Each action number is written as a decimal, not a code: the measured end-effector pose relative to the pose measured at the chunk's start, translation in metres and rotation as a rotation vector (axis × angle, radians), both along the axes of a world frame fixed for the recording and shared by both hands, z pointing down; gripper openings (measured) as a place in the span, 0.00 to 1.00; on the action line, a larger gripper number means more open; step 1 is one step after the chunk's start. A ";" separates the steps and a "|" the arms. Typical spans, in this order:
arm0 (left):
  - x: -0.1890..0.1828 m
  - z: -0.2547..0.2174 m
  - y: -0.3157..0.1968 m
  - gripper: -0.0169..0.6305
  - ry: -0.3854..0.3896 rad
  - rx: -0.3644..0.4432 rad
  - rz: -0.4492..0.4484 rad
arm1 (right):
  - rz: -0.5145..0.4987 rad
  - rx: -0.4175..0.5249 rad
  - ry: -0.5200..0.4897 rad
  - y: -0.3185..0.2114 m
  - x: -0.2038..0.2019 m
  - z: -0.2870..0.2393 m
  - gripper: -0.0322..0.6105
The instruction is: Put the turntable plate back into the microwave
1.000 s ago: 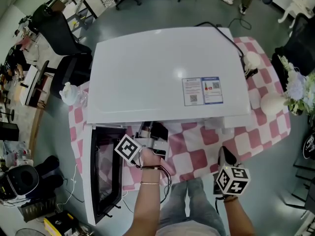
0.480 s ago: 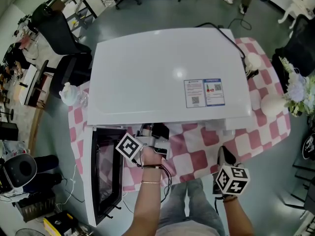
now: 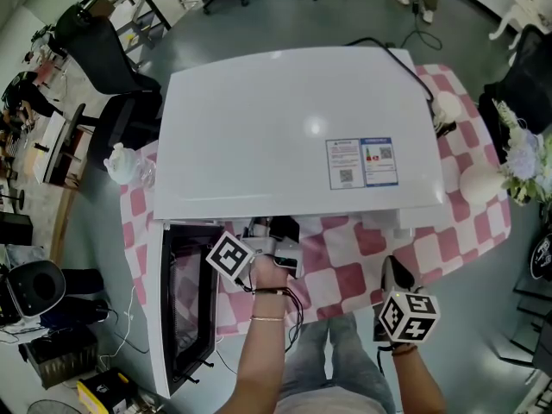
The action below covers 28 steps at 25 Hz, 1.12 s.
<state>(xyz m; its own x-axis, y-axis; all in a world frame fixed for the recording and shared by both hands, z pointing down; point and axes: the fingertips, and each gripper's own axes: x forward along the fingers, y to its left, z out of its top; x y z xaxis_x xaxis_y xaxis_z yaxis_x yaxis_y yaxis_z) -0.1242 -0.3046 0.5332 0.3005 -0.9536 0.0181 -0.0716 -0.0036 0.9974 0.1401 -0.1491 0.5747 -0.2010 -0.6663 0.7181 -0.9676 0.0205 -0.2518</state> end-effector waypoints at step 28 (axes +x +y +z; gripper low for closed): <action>-0.003 0.004 -0.001 0.14 -0.168 -0.146 0.037 | -0.013 0.015 -0.010 0.002 0.002 -0.010 0.07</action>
<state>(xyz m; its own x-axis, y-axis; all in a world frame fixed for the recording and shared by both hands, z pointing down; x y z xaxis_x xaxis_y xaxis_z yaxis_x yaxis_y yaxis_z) -0.1274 -0.3061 0.5373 0.3160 -0.9256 0.2084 -0.2396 0.1346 0.9615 0.1418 -0.1471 0.5645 -0.2170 -0.6740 0.7061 -0.9646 0.0372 -0.2609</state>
